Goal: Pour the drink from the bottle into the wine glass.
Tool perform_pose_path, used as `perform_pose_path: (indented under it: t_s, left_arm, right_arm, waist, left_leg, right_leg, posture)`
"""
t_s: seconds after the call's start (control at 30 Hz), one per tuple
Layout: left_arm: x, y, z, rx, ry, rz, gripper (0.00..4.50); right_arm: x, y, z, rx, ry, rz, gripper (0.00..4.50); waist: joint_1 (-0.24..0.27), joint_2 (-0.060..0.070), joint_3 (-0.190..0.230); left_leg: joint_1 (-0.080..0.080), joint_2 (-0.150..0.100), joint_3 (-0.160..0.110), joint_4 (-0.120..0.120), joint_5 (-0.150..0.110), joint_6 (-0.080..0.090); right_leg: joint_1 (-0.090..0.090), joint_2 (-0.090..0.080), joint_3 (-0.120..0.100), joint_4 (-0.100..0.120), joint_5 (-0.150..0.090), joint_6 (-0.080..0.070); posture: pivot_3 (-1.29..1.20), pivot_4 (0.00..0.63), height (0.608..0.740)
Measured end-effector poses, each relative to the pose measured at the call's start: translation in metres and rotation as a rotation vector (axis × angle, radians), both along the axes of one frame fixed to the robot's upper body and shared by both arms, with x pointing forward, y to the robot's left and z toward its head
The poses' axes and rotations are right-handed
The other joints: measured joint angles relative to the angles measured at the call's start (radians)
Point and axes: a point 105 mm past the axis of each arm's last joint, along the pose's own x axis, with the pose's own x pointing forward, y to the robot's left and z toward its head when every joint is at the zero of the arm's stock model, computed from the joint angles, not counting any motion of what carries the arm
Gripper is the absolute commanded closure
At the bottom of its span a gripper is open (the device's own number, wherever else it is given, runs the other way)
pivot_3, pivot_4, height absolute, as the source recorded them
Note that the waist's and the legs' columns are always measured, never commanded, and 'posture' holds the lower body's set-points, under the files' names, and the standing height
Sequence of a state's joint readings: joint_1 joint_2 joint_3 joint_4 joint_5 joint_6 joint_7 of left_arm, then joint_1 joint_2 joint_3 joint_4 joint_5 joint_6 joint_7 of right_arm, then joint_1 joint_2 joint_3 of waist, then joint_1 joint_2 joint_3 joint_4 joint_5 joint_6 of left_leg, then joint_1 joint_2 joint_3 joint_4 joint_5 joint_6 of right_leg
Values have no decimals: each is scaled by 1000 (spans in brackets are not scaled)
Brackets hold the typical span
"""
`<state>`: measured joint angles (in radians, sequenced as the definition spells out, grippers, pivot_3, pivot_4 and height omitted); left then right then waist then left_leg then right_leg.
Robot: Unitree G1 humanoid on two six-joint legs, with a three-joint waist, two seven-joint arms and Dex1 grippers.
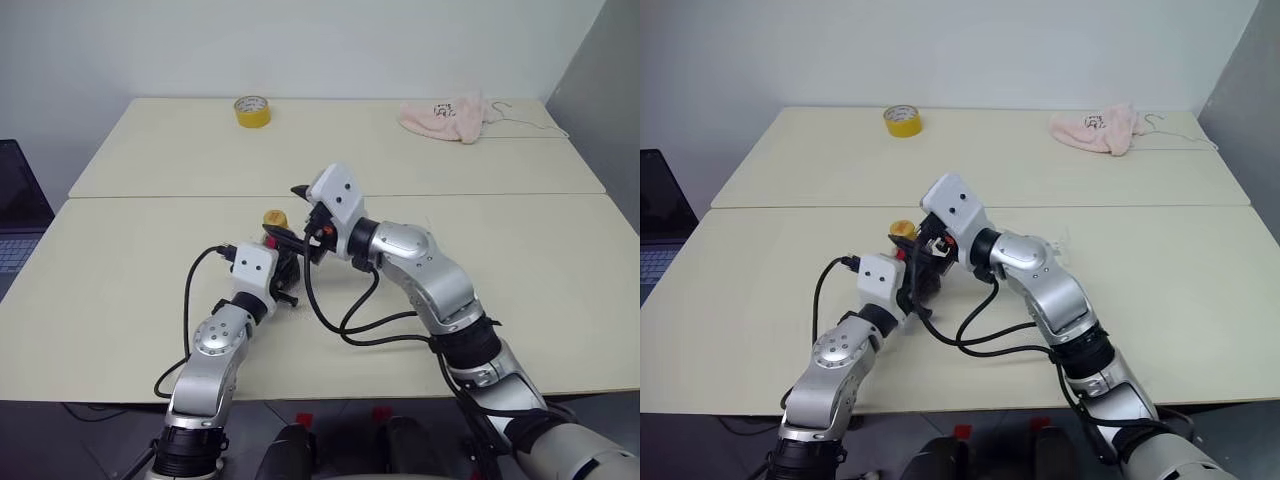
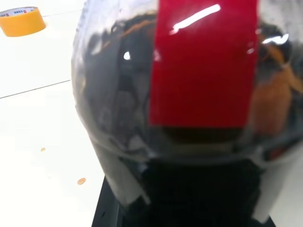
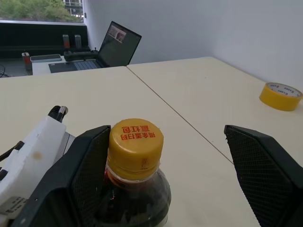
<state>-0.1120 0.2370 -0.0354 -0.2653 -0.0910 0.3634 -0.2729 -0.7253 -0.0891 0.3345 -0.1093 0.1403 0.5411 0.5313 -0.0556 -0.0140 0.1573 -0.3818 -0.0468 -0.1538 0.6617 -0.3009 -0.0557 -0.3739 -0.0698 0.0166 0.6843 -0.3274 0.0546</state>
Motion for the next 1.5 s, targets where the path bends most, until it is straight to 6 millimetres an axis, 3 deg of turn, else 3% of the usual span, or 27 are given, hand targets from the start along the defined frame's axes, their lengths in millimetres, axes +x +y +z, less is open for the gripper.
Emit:
perform_pose_path:
  t_s: [0.2, 0.37, 0.43, 0.67, 0.8, 0.93, 1.5]
  left_arm:
    - [0, -1, -1, 1, 2, -3, 3691]
    - [0, 1, 0, 0, -1, 6, 3692]
    - [0, 1, 0, 0, -1, 6, 3692]
    - [0, 1, 0, 0, -2, 4, 3703]
    - [0, 1, 0, 0, -1, 4, 3703]
    - [0, 1, 0, 0, -2, 2, 3703]
    - [1, 1, 0, 1, -3, 3, 3706]
  right_arm:
    - [-2, -13, -6, -30, -1, -6, 428]
    - [16, -44, -10, -32, 24, -139, 428]
    - [17, -46, -9, -27, 26, -146, 428]
    - [-15, -25, -5, -2, 85, 52, 428]
    - [-23, -10, 2, 15, 90, 106, 428]
    - [-19, 2, 15, 42, 65, 113, 428]
    - [3, 12, -1, -8, 37, 21, 428]
  waist:
    - [1, 0, 0]
    - [3, 0, 0]
    - [0, 0, 0]
    - [0, 0, 0]
    - [1, 0, 0]
    - [1, 0, 0]
    - [0, 0, 0]
  left_leg:
    - [0, 0, 0, 0, 0, 0]
    - [0, 0, 0, 0, 0, 0]
    - [0, 0, 1, 0, 0, 0]
    - [0, 1, 0, 0, 0, 0]
    - [0, 0, 0, 0, 0, 0]
    - [0, 0, 0, 0, 0, 0]
    - [0, 0, 0, 0, 0, 0]
  right_leg:
    - [0, 0, 0, 0, 0, 0]
    - [0, 0, 0, 0, 0, 0]
    - [0, 0, 0, 0, 0, 0]
    - [0, 0, 0, 0, 0, 0]
    - [0, 0, 0, 0, 0, 0]
    - [0, 0, 0, 0, 0, 0]
    - [0, 0, 0, 0, 0, 0]
  posture:
    - [0, 150, 740]
    - [0, 150, 740]
    - [0, 150, 740]
    - [0, 150, 740]
    - [0, 150, 740]
    - [0, 150, 740]
    - [0, 150, 740]
